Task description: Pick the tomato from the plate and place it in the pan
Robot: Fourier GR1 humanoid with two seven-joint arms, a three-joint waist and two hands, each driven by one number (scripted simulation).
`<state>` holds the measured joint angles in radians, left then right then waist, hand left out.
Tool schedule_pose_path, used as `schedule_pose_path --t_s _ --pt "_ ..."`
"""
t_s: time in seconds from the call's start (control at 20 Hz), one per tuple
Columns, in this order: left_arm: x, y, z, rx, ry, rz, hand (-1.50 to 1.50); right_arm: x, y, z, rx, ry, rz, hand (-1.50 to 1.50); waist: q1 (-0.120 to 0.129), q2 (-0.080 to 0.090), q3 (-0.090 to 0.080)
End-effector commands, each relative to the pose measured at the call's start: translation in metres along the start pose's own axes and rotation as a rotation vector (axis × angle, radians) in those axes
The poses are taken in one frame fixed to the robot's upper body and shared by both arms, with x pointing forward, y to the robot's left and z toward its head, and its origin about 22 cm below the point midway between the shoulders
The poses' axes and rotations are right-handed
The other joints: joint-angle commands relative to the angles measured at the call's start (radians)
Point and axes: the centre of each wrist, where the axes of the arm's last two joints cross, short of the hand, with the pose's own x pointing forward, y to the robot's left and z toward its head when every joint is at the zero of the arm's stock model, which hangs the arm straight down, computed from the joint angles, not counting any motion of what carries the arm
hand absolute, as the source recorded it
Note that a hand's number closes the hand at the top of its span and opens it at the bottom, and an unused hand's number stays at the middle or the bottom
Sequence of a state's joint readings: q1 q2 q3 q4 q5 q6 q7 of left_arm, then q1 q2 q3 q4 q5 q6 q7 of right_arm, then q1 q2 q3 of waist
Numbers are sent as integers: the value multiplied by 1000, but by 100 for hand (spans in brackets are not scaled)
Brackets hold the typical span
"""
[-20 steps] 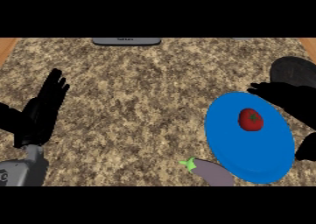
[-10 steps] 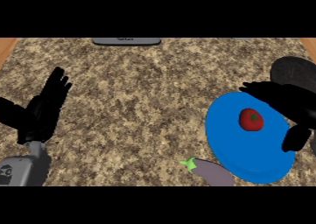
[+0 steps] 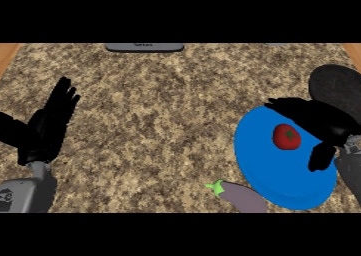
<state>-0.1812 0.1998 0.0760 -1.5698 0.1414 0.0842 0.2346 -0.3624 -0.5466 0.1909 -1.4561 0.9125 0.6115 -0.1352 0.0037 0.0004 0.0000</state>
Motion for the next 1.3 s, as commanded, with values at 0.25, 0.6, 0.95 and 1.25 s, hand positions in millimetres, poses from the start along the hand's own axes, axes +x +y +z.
schedule_pose_path --t_s 0.25,0.6,0.95,1.25 --pt "-3 1 11 -14 -10 1 0 9 19 -30 22 -17 -47 -150 1 0 0" --pt "11 1 16 -16 -2 -21 0 11 8 -47 -13 -132 -1 150 6 0 0" --pt "15 -9 2 -4 -8 -4 0 1 37 -51 -46 -142 -51 150 0 0 0" --pt "-12 -3 1 28 -1 8 0 -5 26 -28 -99 -78 -103 150 -7 -1 0"
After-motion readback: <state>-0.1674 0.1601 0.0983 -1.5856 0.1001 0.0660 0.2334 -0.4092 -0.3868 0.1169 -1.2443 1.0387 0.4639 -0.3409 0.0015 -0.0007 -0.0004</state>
